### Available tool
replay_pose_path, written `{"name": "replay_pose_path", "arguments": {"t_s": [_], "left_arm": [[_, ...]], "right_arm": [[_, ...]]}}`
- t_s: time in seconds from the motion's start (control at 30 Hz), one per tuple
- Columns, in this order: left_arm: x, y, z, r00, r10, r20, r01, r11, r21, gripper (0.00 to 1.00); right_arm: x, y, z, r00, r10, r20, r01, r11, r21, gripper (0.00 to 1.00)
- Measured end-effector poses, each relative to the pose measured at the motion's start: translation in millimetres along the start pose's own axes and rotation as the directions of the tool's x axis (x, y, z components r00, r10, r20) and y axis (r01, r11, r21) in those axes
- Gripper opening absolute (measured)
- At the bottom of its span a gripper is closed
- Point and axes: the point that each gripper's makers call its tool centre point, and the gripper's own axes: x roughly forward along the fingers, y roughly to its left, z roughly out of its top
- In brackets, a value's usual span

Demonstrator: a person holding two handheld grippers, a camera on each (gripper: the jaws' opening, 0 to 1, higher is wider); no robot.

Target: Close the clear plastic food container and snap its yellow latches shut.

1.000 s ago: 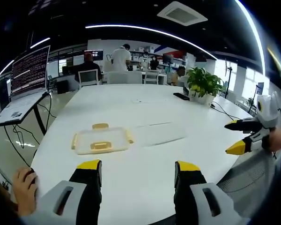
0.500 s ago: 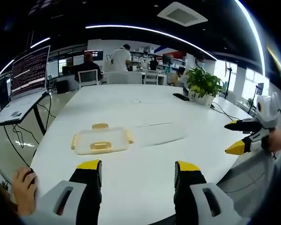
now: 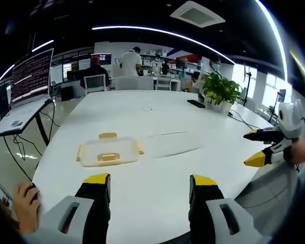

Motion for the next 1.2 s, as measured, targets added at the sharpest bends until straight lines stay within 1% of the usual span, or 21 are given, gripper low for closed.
{"name": "replay_pose_path", "arguments": {"t_s": [0.8,0.93,1.0,1.1,1.2], "left_arm": [[0.1,-0.1,-2.9,1.0,0.0,-0.014,0.0,1.0,0.004,0.57],[0.1,1.5,-3.6,1.0,0.0,-0.018,0.0,1.0,-0.016,0.57],[-0.2,3.1,-3.2,1.0,0.002,-0.017,-0.002,1.0,-0.03,0.57],[0.1,4.2,-2.9,1.0,0.001,-0.017,-0.002,0.999,-0.046,0.58],[1.1,2.6,-4.1,1.0,-0.004,-0.028,0.002,0.999,-0.044,0.58]], "right_arm": [[-0.6,-1.2,-3.8,1.0,-0.006,-0.019,0.006,1.0,-0.009,0.72],[-0.7,-3.5,-3.6,1.0,-0.008,-0.018,0.008,1.0,0.013,0.72],[-0.5,-5.4,-4.3,1.0,-0.003,-0.023,0.004,0.999,0.046,0.73],[0.6,-7.7,-4.0,1.0,-0.005,-0.024,0.006,0.998,0.067,0.73],[2.3,-5.2,-4.3,1.0,0.003,-0.029,-0.002,0.999,0.052,0.74]]}}
